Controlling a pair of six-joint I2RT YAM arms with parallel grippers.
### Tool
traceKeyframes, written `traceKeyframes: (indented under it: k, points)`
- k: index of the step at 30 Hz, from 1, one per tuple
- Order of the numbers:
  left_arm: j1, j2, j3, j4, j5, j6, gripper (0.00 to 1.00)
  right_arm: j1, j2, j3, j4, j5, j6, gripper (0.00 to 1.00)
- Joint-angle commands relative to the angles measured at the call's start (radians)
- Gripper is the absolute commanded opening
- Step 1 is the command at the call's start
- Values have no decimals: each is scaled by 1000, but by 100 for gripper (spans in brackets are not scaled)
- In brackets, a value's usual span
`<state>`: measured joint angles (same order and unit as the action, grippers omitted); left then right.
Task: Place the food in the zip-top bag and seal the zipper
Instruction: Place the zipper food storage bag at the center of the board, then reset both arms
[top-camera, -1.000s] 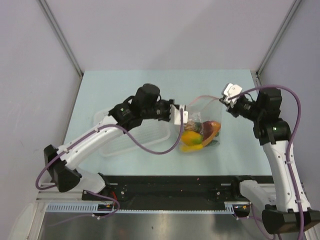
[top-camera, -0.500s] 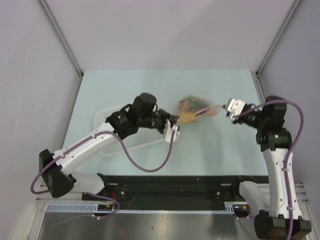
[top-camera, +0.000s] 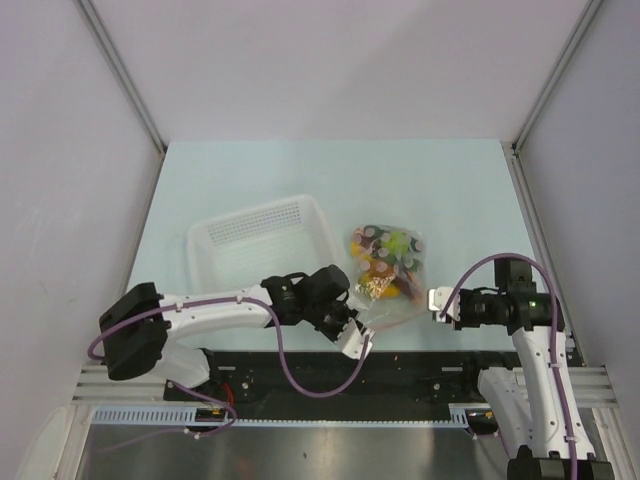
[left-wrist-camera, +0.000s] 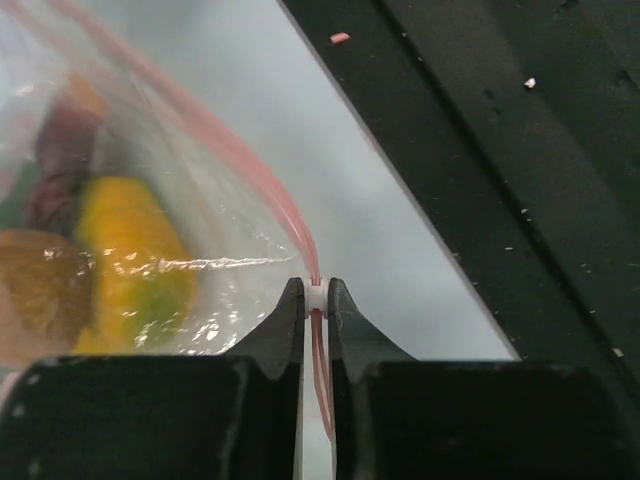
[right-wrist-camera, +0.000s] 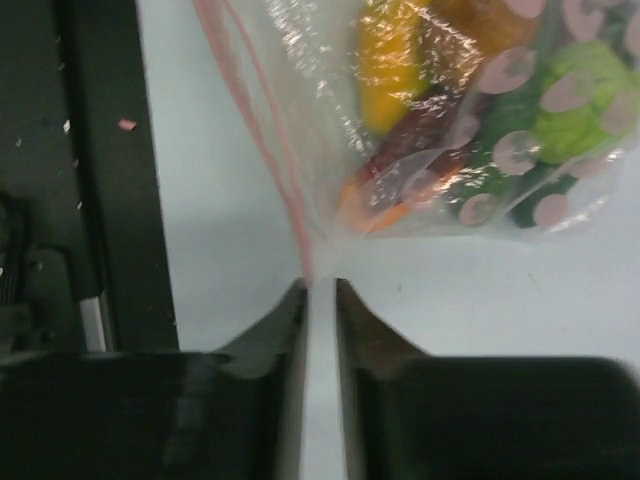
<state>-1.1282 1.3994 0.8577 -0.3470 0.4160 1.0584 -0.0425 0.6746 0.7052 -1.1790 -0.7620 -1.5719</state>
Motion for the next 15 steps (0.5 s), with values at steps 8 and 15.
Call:
traceKeyframes:
  k: [8, 15]
  points:
    - [-33, -69, 95, -116, 26, -126, 73, 6, -32, 258, -261, -40, -53, 99]
    - [-13, -206, 277, -245, 11, -305, 100, 7, -41, 398, 48, -85, 453, 100]
